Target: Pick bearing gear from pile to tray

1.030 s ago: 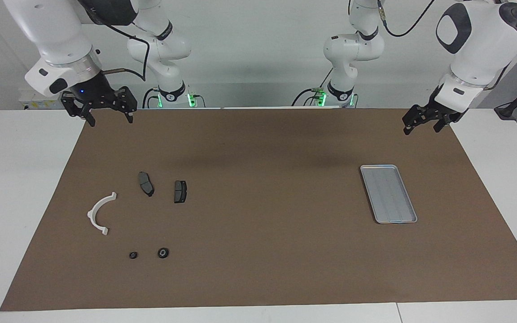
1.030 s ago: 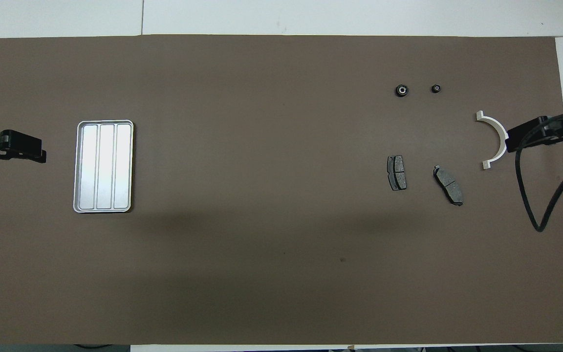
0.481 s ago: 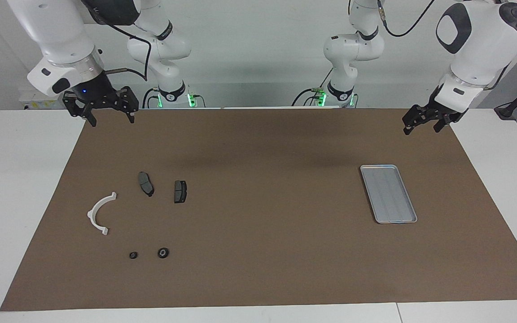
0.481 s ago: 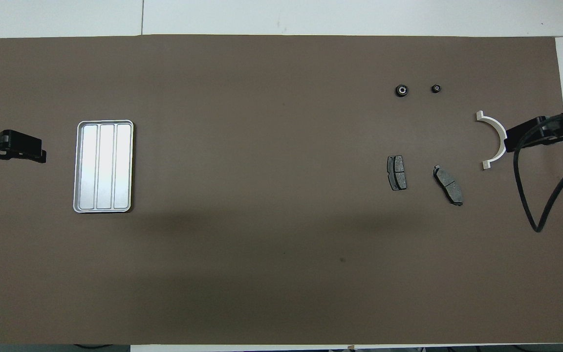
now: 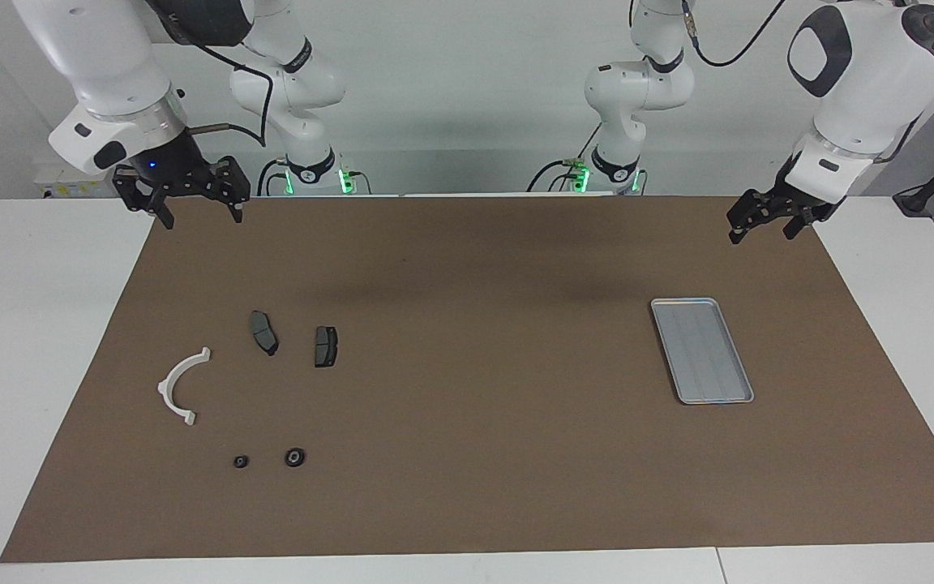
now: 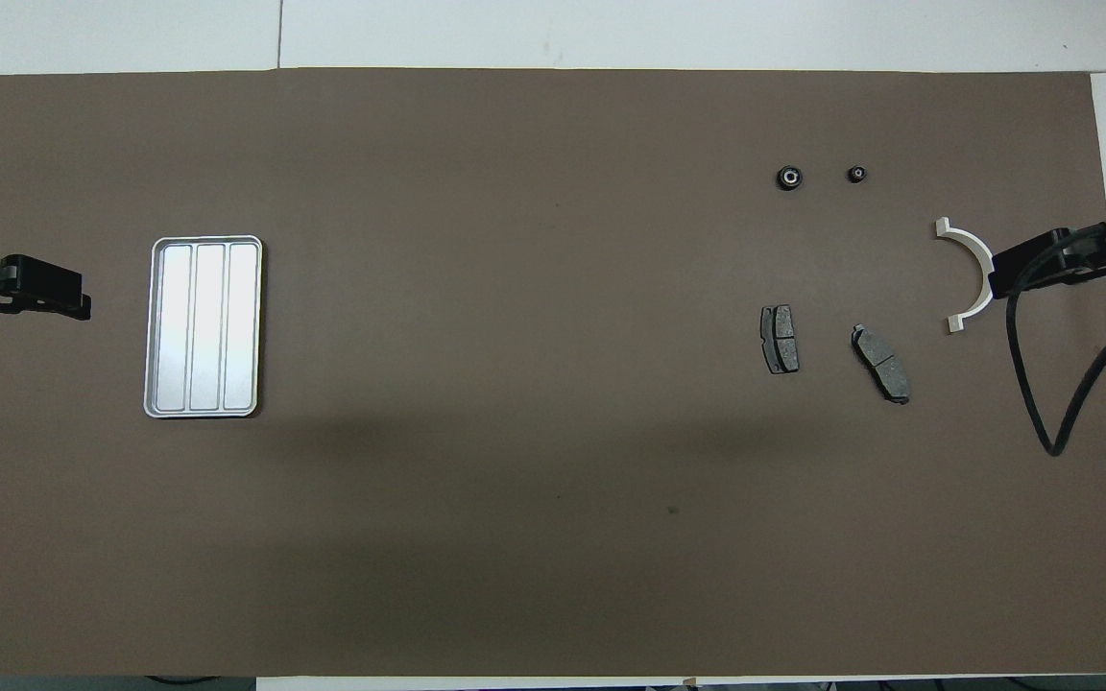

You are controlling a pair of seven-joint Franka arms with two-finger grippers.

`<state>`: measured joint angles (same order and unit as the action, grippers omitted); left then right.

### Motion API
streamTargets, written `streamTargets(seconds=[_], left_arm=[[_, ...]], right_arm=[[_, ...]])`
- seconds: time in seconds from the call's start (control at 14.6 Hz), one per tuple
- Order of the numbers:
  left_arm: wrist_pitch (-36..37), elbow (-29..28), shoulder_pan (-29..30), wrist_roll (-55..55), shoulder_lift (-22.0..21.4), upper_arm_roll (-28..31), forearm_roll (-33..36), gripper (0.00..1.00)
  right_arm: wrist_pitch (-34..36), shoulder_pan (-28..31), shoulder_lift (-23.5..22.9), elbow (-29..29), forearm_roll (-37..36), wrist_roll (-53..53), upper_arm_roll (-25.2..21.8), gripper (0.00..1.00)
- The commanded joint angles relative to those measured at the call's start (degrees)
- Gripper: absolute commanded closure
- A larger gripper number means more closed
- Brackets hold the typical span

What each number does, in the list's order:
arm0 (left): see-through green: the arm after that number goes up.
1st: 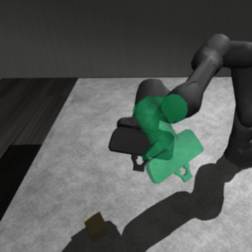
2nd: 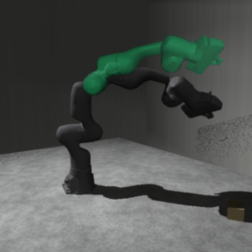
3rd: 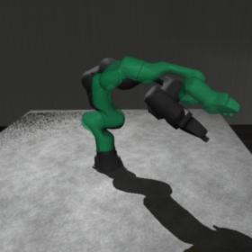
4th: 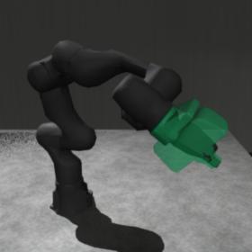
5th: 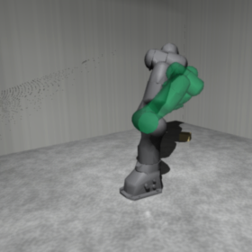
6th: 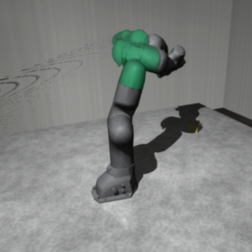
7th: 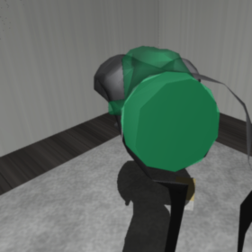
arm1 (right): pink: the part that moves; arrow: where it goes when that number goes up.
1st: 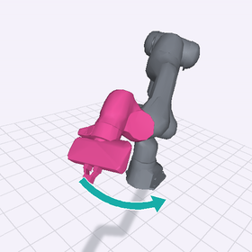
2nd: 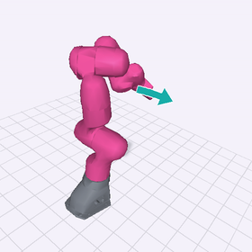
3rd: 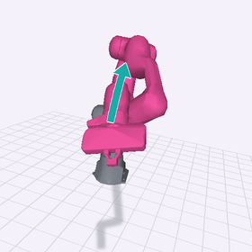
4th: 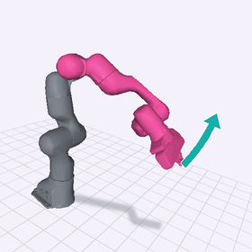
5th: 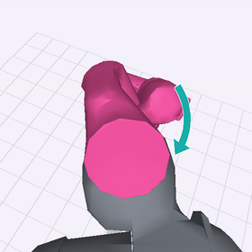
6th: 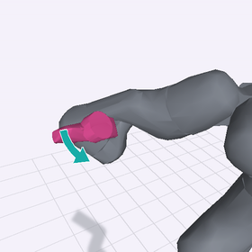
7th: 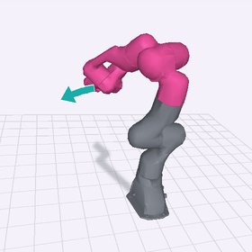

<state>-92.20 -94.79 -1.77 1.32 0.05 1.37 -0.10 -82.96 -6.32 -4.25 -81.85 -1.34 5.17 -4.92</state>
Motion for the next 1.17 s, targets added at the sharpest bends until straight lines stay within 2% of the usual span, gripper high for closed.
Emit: streamTargets(seconds=[0.0, 0.14, 0.34, 0.69, 0.96, 1.1], left_arm=[[-0.26, -1.10, 0.10, 0.17, -1.37, -0.23, 0.71, 0.00], [-0.26, -1.10, 0.10, 0.17, -1.37, -0.23, 0.71, 0.00], [-0.26, -1.10, 0.10, 0.17, -1.37, -0.23, 0.71, 0.00], [-0.26, -1.10, 0.10, 0.17, -1.29, -0.23, 0.71, 0.00], [-0.26, -1.10, 0.10, 0.17, -1.37, -0.23, 0.71, 0.00], [-0.26, -1.10, 0.10, 0.17, -1.29, -0.23, 0.71, 0.00]], right_arm=[[-0.88, -0.45, -1.45, -0.34, -1.81, 1.41, -0.35, 0.00], [-0.97, -0.45, -5.66, 2.64, -2.26, 3.70, -0.17, 0.00], [-5.79, -0.54, -10.94, 4.94, -2.17, 3.62, 0.09, 0.00], [-11.85, 0.34, -22.80, 10.12, -1.55, 2.31, 2.10, 0.00], [-18.27, 2.18, -27.11, 10.39, -1.47, -1.38, 5.44, 0.00], [-20.30, 2.10, -29.49, 11.01, -1.47, -2.70, 5.54, 0.00]])
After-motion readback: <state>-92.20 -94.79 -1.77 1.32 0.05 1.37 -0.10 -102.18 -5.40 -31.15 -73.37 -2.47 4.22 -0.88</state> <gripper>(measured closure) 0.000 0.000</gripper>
